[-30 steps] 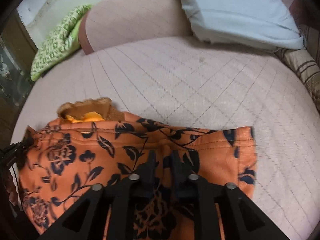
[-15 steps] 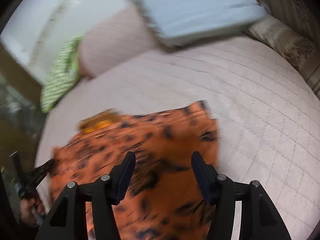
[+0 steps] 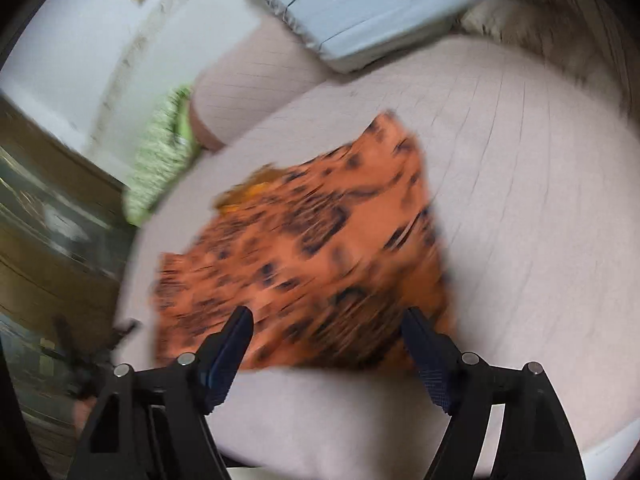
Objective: Fold small clothes
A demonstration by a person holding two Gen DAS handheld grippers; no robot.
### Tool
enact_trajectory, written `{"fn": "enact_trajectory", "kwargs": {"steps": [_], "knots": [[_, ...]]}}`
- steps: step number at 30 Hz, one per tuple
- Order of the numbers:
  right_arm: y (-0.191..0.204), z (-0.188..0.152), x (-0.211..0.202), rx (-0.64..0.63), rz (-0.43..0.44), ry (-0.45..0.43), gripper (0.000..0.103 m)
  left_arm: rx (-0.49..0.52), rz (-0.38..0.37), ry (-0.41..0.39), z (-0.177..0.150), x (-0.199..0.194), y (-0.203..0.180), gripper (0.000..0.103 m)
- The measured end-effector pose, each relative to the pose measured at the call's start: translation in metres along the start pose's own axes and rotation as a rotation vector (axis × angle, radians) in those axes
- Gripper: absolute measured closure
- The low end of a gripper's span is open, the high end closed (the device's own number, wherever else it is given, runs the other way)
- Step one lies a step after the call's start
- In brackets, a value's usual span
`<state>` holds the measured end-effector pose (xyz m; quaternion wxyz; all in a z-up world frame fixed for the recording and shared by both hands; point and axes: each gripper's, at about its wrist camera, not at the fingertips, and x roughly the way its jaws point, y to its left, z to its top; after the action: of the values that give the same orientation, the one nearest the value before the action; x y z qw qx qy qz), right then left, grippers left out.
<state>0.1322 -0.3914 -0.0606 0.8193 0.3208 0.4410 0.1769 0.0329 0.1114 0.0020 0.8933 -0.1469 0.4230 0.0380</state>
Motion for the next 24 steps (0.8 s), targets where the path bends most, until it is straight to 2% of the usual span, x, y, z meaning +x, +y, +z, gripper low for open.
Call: {"fn": "enact_trajectory", "kwargs": {"steps": [2, 4, 6, 8, 11, 12, 13, 14, 15, 16, 18, 19, 20, 21, 22, 23, 24], "knots": [[-0.025, -0.02, 0.008, 0.178, 0.054, 0.0, 0.023, -0.133, -0.044, 0.005, -0.017, -0.002, 0.012, 0.045], [-0.05, -0.028, 0.015, 0.337, 0.085, -0.02, 0.023, -0.237, -0.055, 0.046, -0.039, 0.004, 0.014, 0.045], [-0.065, -0.034, 0.02, 0.466, 0.143, -0.06, 0.023, -0.278, -0.067, 0.087, -0.048, 0.018, 0.014, 0.045], [-0.07, -0.03, 0.028, 0.516, 0.18, -0.079, 0.023, -0.322, -0.074, 0.132, -0.05, 0.037, 0.017, 0.045], [-0.074, -0.025, 0.037, 0.542, 0.19, -0.117, 0.025, -0.445, -0.059, 0.133, -0.044, 0.052, 0.036, 0.046], [-0.075, -0.021, 0.039, 0.538, 0.183, -0.129, 0.033, -0.462, -0.069, 0.13, -0.043, 0.054, 0.041, 0.065], [-0.077, -0.017, 0.042, 0.531, 0.166, -0.117, 0.06, -0.441, -0.052, 0.143, -0.039, 0.059, 0.043, 0.089], [-0.081, -0.014, 0.036, 0.518, 0.147, -0.1, 0.079, -0.43, -0.031, 0.159, -0.038, 0.06, 0.045, 0.096], [-0.072, -0.008, 0.033, 0.443, 0.093, -0.091, 0.091, -0.445, -0.052, 0.164, -0.036, 0.06, 0.049, 0.096], [-0.056, -0.001, 0.028, 0.328, 0.026, -0.096, 0.095, -0.424, -0.043, 0.154, -0.034, 0.055, 0.048, 0.097], [-0.024, 0.006, 0.011, 0.106, -0.12, -0.131, 0.096, -0.34, 0.006, 0.095, -0.031, 0.039, 0.043, 0.097], [-0.017, 0.008, 0.01, 0.056, -0.163, -0.136, 0.096, -0.276, 0.041, 0.073, -0.03, 0.036, 0.037, 0.096], [-0.011, 0.009, 0.011, -0.016, -0.255, -0.14, 0.096, -0.238, 0.076, 0.067, -0.032, 0.038, 0.034, 0.096], [-0.012, 0.008, 0.016, -0.05, -0.309, -0.13, 0.096, -0.213, 0.109, 0.078, -0.033, 0.046, 0.034, 0.096], [-0.019, 0.007, 0.025, -0.048, -0.328, -0.088, 0.096, -0.199, 0.128, 0.114, -0.038, 0.058, 0.035, 0.096], [-0.031, 0.004, 0.04, -0.007, -0.313, -0.003, 0.096, -0.185, 0.135, 0.115, -0.038, 0.061, 0.034, 0.096], [-0.034, 0.001, 0.039, 0.008, -0.289, -0.002, 0.095, -0.16, 0.145, 0.112, -0.036, 0.059, 0.031, 0.096]]}}
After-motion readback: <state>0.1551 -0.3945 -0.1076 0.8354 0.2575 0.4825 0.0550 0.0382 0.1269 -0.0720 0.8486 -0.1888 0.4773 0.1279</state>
